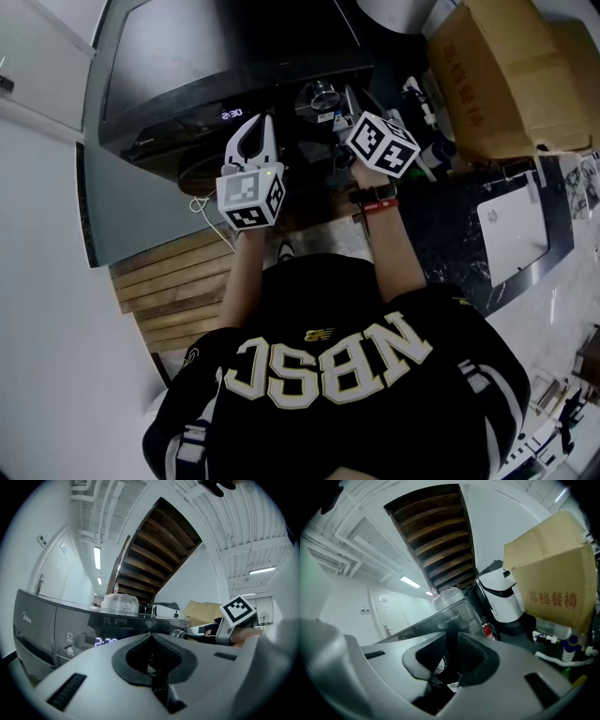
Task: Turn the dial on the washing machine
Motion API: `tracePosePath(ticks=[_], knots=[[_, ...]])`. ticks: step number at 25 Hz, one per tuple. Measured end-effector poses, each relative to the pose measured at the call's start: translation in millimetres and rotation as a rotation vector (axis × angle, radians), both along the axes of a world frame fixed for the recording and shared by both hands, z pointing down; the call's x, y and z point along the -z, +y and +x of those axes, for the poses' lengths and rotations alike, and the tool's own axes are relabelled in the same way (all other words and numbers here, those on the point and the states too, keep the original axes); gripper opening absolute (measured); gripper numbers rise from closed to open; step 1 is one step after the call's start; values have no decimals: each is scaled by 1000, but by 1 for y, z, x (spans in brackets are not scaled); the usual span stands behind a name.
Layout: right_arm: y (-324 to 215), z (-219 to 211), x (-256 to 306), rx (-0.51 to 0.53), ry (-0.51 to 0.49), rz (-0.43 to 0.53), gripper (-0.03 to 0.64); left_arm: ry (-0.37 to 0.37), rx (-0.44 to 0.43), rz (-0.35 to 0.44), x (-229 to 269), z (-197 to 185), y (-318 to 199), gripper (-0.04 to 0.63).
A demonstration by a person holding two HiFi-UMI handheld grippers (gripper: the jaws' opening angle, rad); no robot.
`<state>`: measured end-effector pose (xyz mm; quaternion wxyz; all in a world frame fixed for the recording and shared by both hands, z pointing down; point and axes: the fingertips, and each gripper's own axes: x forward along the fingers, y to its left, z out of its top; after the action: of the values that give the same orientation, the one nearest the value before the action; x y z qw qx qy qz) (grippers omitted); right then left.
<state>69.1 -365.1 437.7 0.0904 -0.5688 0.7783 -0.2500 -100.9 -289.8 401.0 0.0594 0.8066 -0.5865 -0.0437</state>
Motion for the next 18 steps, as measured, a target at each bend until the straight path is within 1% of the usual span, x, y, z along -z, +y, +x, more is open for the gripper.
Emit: tracePosePath(ticks=[3,5,10,14,18], knots=[[1,-2,7,-5,25,16,72,3,0,-5,-2,0,-1,14],[-1,-4,5,5,11,17,65,3,-1,-6,-2,1,-3,14],[0,-5,10,-12,39,26,25,2,-6,-7,-3,3,-5,14],[1,-3,8,-11,37,14,23,-1,-10,0,0,5,-6,14],[2,0,-3,-14,18,-28,10,-1,-10,-4,-2,6,-5,14]])
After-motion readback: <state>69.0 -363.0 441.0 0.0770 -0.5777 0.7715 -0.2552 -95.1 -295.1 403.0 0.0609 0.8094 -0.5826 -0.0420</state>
